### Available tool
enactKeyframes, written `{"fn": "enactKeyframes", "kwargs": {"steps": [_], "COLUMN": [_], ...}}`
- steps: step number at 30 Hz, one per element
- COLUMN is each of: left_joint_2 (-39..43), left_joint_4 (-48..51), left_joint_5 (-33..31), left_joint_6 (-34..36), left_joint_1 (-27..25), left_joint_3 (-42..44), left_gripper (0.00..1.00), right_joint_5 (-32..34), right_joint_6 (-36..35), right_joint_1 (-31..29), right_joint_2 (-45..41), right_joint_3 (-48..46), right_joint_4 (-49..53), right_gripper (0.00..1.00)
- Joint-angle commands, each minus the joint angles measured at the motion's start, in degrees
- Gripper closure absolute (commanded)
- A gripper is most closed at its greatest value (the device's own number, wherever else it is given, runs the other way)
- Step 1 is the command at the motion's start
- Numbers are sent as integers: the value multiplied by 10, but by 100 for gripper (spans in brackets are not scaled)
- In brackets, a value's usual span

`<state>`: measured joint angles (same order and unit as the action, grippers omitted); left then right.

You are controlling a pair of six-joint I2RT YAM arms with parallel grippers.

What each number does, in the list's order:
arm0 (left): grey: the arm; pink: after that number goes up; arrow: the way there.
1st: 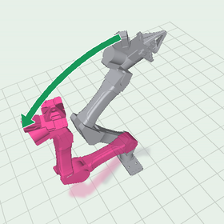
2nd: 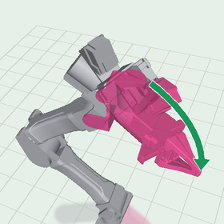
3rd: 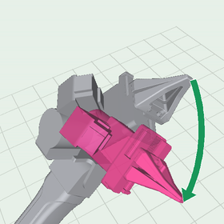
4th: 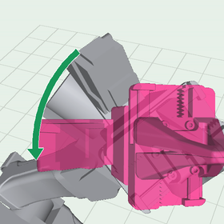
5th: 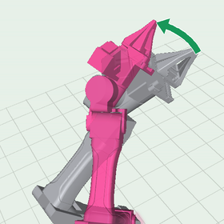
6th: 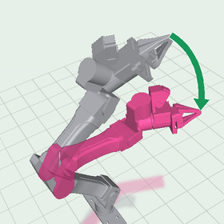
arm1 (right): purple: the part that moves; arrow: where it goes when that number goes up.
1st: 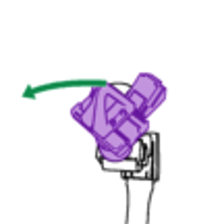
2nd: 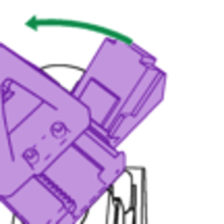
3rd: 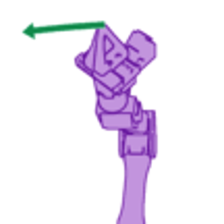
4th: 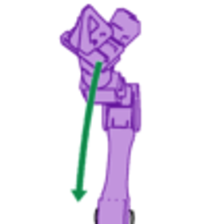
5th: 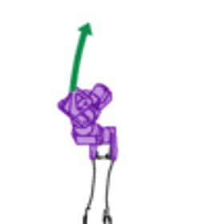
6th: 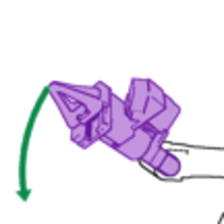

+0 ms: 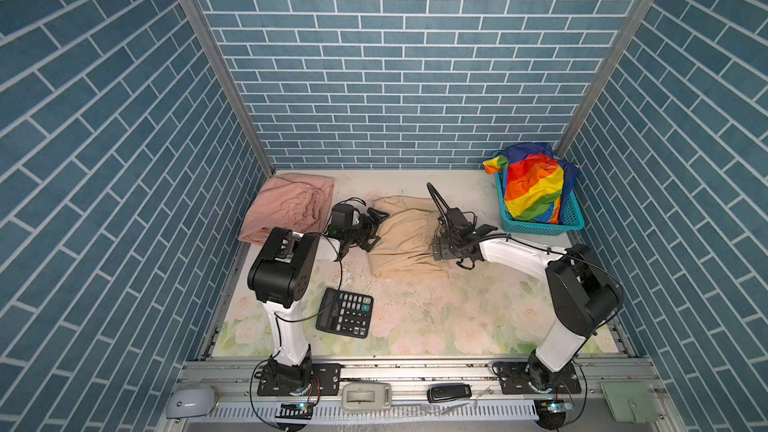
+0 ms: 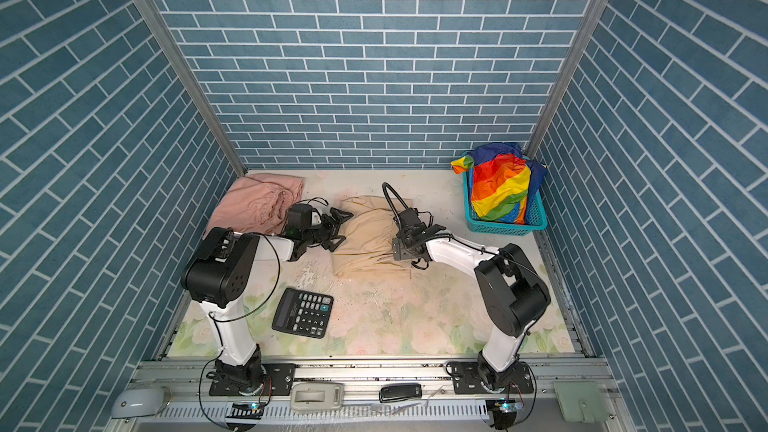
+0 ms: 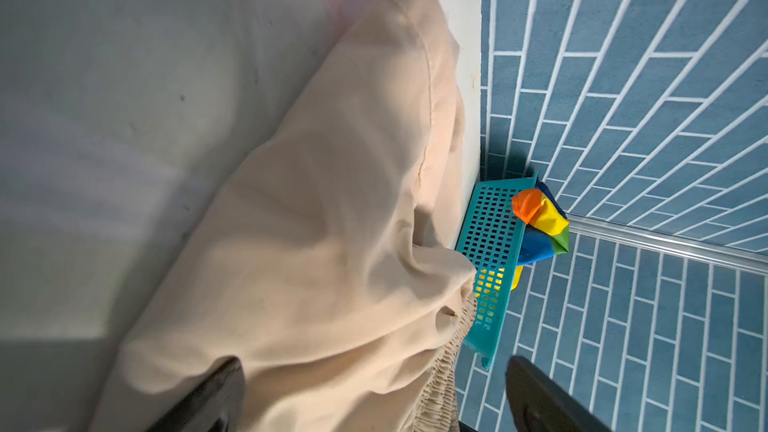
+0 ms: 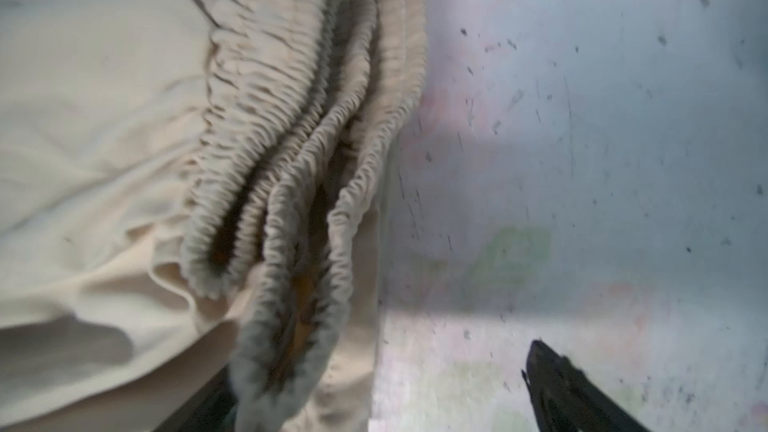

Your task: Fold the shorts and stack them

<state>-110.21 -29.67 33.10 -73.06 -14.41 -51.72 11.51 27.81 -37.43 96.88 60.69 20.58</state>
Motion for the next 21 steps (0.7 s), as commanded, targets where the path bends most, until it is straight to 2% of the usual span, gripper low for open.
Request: {"fn": "enactKeyframes", "kwargs": {"steps": [1,5,10,15,21], "left_joint_2": [12,45,95,113,116], "left_joint_4": [111,200,239,185,111], "left_joint_5": [-18,-1,3,-1,-10], "left_joint_6": [60,109,113,58,22], "left_joint_1": [11,10,-20,-64,-79], "left_joint_3": [-13,-75,-121,-86,0], "left_gripper": [0,0,0,0,1], "right_joint_5": [-42,-63,-110,-198,-271], "right_joint_6": [10,5,16,71,148], "right_joint_1": [24,61,86,85,67], "right_joint_2": [-56,-95,-55,-10,16], "right_joint_3": [-17,-6,44,64,51], "right_joint_4": [-5,6,1,-65,-173], "right_gripper": [2,2,2,2,11]}}
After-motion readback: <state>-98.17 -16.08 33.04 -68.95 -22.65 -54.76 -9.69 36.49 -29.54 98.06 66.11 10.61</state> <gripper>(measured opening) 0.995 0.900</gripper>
